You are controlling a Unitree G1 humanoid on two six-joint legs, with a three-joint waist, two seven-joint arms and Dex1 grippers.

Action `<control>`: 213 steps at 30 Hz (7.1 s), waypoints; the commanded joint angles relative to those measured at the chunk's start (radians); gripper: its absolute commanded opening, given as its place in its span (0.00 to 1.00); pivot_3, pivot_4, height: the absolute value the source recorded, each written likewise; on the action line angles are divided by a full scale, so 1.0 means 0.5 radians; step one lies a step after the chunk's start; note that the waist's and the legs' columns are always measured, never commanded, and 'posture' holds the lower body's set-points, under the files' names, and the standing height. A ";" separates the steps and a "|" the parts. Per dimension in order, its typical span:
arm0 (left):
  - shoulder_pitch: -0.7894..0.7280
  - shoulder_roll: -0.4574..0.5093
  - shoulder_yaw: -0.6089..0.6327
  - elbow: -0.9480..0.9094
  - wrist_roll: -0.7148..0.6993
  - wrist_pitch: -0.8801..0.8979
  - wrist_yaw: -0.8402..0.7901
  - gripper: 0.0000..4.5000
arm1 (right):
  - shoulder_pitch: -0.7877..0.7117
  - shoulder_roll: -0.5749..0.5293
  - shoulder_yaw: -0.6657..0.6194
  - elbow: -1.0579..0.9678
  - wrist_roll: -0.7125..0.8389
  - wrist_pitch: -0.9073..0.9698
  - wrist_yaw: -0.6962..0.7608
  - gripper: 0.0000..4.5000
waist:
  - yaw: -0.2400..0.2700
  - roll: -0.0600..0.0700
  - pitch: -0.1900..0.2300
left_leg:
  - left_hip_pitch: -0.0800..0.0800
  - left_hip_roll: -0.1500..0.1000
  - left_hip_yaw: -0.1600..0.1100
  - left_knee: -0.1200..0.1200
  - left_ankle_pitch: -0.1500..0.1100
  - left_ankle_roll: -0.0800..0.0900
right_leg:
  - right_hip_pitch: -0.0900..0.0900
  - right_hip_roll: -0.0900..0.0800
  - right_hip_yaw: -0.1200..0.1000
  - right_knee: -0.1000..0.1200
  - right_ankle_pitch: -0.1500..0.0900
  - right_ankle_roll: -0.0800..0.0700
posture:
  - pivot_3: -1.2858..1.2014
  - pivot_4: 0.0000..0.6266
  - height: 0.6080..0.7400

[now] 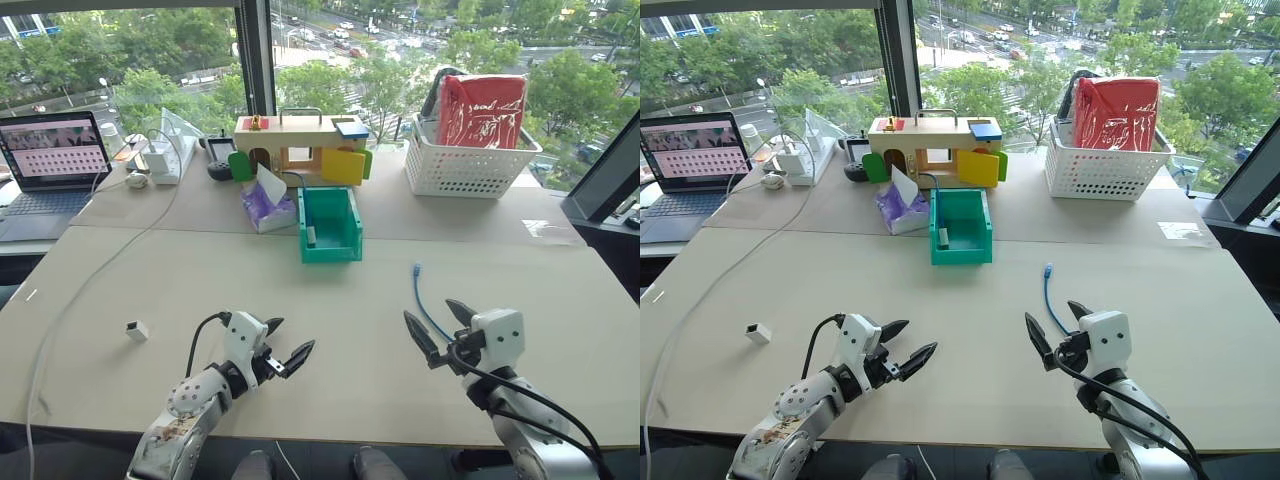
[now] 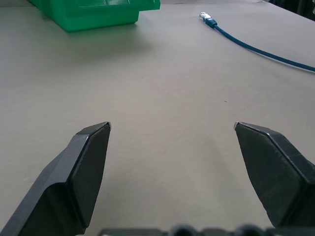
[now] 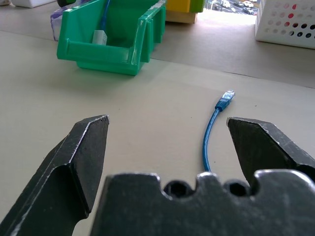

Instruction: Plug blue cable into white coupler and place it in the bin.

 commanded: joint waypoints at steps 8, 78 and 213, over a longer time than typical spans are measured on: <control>-0.142 0.176 0.263 -0.005 -0.397 0.087 -0.369 0.97 | -0.193 -0.063 -0.123 0.034 -0.016 0.046 -0.058 0.99 | -0.004 0.000 0.000 | 0.000 0.000 0.000 0.000 0.000 0.000 | 0.000 0.000 0.000 0.000 -0.001 0.000 | 0.52 0.24 0.96; -0.498 0.920 -0.008 -0.078 -0.199 0.018 -1.145 0.97 | -1.810 -0.591 1.088 1.315 -0.445 -0.614 1.983 0.60 | -0.018 0.004 0.006 | -0.004 -0.001 -0.001 -0.001 -0.002 0.004 | -0.003 0.000 -0.003 -0.001 0.000 -0.004 | 0.52 0.24 0.96; -0.840 -0.217 -0.305 0.654 -0.116 0.075 -0.922 0.01 | -0.256 -0.048 0.146 -0.066 2.968 0.548 -1.553 0.55 | -0.041 0.013 -0.006 | -0.014 -0.008 -0.027 0.001 0.001 0.007 | 0.001 0.001 -0.010 -0.002 -0.001 0.000 | 0.52 0.24 0.96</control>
